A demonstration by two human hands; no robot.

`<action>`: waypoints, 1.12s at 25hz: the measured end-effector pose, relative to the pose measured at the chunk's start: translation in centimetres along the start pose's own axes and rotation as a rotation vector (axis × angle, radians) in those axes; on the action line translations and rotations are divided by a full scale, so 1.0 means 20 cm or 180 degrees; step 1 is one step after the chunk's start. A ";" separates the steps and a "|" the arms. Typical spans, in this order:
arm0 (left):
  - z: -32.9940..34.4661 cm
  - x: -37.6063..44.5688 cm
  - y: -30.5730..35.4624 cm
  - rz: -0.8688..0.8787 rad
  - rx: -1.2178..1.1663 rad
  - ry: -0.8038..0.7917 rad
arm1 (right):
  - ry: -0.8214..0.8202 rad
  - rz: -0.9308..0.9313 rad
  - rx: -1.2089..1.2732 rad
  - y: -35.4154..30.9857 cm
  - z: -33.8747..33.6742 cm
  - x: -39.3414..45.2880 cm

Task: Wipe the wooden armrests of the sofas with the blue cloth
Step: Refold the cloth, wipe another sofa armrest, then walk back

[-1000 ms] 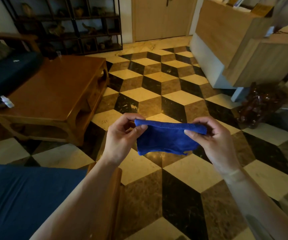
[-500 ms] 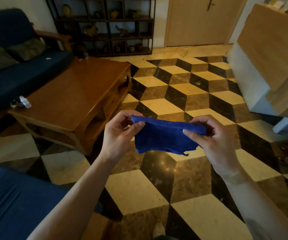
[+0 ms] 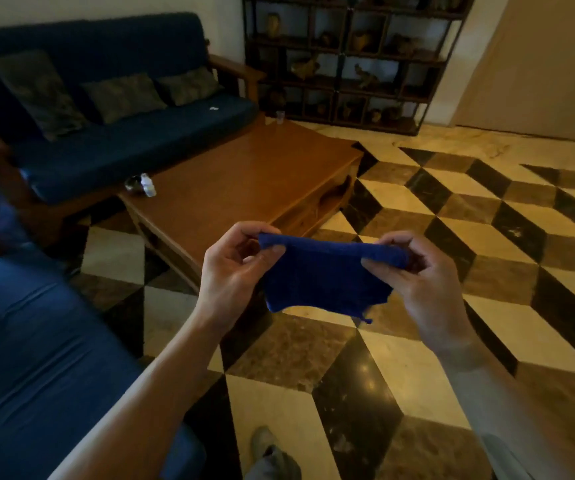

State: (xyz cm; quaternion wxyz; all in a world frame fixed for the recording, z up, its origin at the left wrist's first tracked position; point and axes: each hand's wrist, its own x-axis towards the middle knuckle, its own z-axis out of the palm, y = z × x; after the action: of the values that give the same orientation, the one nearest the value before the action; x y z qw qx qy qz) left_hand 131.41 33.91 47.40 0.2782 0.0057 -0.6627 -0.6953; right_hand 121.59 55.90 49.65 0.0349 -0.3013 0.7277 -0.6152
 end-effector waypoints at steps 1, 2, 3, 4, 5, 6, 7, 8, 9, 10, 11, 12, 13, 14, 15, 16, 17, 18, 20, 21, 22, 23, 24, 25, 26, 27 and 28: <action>-0.06 0.05 -0.01 0.0014 0.0044 0.0134 | -0.0098 -0.0017 0.0059 0.01 0.05 0.11; -0.13 0.10 -0.03 0.0023 0.0074 0.0289 | -0.0237 -0.0050 0.0066 0.02 0.12 0.23; -0.20 0.15 -0.04 0.0016 0.0105 0.0437 | -0.0387 -0.0066 0.0089 0.03 0.19 0.34; -0.28 0.20 -0.05 0.0053 0.0157 0.0578 | -0.0508 -0.0094 0.0152 0.03 0.27 0.45; -0.35 0.24 -0.05 0.0105 0.0252 0.0740 | -0.0644 -0.0103 0.0243 0.04 0.35 0.57; -0.41 0.28 -0.05 0.0135 0.0355 0.0890 | -0.0750 -0.0102 0.0325 0.04 0.42 0.66; -0.47 0.31 -0.04 0.0157 0.0468 0.1087 | -0.0902 -0.0069 0.0411 0.04 0.50 0.75; -0.53 0.32 -0.02 0.0183 0.0586 0.1309 | -0.1084 -0.0016 0.0501 0.04 0.58 0.84; -0.57 0.33 0.01 0.0237 0.0732 0.1511 | -0.1254 0.0006 0.0590 0.03 0.66 0.92; -0.63 0.33 0.03 0.0288 0.0897 0.1731 | -0.1475 -0.0011 0.0662 0.02 0.75 1.00; -0.67 0.31 0.05 0.0292 0.1064 0.1956 | -0.1691 -0.0049 0.0722 0.02 0.84 1.06; -0.71 0.30 0.07 0.0274 0.1219 0.2198 | -0.1875 -0.0100 0.0782 0.01 0.93 1.11; -0.75 0.28 0.09 0.0261 0.1366 0.2449 | -0.2045 -0.0155 0.0839 0.00 1.02 1.14; -0.77 0.25 0.10 0.0254 0.1500 0.2709 | -0.2244 -0.0246 0.0900 -0.01 1.11 1.18; -0.79 0.21 0.11 0.0258 0.1630 0.3024 | -0.2542 -0.0319 0.0994 -0.01 1.21 1.21; -0.79 0.17 0.12 0.0249 0.1721 0.3293 | -0.2797 -0.0361 0.1089 -0.02 1.29 1.23; -0.78 0.13 0.13 0.0250 0.1818 0.3539 | -0.3037 -0.0408 0.1168 -0.02 1.37 1.24; -0.76 0.08 0.15 0.0268 0.1932 0.3801 | -0.3292 -0.0491 0.1233 -0.03 1.44 1.25; -0.69 0.00 0.18 0.0329 0.2105 0.4290 | -0.3734 -0.0608 0.1319 -0.05 1.56 1.24; -0.66 -0.02 0.19 0.0375 0.2183 0.4508 | -0.3895 -0.0674 0.1371 -0.07 1.61 1.24; -0.61 -0.05 0.19 0.0413 0.2290 0.4800 | -0.4119 -0.0789 0.1454 -0.09 1.67 1.21; -0.55 -0.09 0.19 0.0435 0.2372 0.5052 | -0.4295 -0.0887 0.1530 -0.11 1.72 1.18; -0.52 -0.11 0.19 0.0403 0.2365 0.5171 | -0.4326 -0.0944 0.1613 -0.12 1.75 1.15; -0.46 -0.16 0.19 0.0365 0.2414 0.5406 | -0.4516 -0.0945 0.1731 -0.14 1.79 1.08; -0.40 -0.21 0.20 0.0330 0.2433 0.5622 | -0.4704 -0.0922 0.1864 -0.16 1.81 1.01; -0.34 -0.27 0.22 0.0329 0.2490 0.5840 | -0.4936 -0.0864 0.1982 -0.18 1.83 0.92; -0.28 -0.32 0.24 0.0339 0.2579 0.6055 | -0.5194 -0.0804 0.2078 -0.21 1.85 0.83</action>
State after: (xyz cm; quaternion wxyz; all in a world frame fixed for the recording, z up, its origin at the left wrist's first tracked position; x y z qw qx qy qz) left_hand 140.87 31.43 48.84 0.6944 0.6166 -0.3527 -0.1150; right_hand 125.21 15.28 49.87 0.5588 -0.6991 0.2256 -0.3849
